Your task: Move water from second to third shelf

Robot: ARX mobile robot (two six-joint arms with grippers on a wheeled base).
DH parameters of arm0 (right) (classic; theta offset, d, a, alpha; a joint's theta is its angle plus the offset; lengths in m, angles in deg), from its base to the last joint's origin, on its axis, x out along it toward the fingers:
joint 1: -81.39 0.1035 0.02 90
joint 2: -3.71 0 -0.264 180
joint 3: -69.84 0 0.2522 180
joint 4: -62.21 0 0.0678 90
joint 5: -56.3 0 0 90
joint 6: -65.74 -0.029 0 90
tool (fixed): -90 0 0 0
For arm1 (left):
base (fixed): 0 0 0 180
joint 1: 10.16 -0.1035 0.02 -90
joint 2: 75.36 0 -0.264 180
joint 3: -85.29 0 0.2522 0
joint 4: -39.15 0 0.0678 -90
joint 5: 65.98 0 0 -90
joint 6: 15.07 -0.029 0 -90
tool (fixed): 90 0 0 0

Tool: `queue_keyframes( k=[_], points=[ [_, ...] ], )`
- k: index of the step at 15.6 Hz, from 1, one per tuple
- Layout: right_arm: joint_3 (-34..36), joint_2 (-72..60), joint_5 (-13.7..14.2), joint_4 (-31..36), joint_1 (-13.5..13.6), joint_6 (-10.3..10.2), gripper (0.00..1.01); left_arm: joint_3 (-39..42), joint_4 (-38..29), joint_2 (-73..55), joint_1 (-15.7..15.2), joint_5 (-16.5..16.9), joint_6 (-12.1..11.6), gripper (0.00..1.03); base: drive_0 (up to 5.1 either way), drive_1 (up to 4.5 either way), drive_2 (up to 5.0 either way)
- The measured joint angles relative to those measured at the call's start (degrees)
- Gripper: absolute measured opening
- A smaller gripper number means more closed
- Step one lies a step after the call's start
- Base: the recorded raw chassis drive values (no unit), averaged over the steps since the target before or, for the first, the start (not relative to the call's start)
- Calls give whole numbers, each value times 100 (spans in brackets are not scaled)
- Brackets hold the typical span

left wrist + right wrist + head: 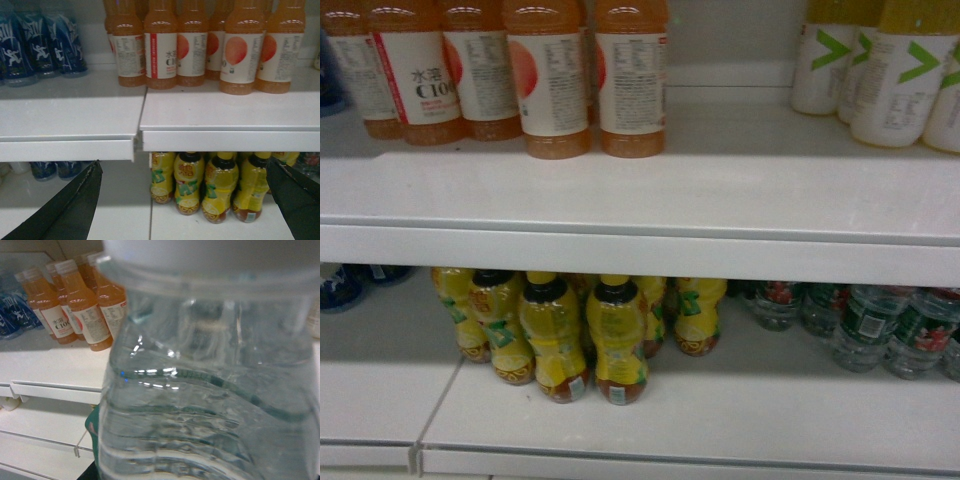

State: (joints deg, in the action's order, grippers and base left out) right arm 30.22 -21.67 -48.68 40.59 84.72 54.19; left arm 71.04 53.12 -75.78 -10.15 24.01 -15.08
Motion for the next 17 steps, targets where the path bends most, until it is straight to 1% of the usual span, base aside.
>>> queue_keyframes(
  k=[17],
  points=[
    [0, 0, 2, -28, 0, -2, 43, -2, -11, 0, 0, -2, 2, 98, -496, 238, 238]
  ],
)
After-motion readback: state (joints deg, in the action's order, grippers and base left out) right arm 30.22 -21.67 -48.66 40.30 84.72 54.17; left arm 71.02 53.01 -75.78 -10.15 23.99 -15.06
